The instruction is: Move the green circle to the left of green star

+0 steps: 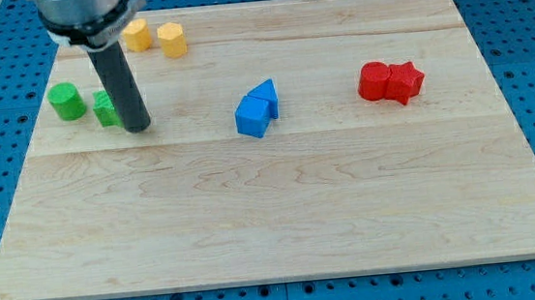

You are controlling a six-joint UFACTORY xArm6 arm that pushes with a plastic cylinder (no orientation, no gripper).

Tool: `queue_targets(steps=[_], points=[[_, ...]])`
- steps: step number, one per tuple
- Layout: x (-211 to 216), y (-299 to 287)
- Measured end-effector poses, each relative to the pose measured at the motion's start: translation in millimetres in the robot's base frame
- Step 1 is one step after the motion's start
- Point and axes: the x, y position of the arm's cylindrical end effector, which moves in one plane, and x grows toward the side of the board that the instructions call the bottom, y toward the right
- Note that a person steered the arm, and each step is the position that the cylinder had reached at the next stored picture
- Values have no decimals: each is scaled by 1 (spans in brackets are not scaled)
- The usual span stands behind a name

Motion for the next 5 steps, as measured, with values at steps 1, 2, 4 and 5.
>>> queue_targets(steps=[1, 2, 4, 5], points=[[23, -34], [20, -106], [-4, -149], [-8, -149]])
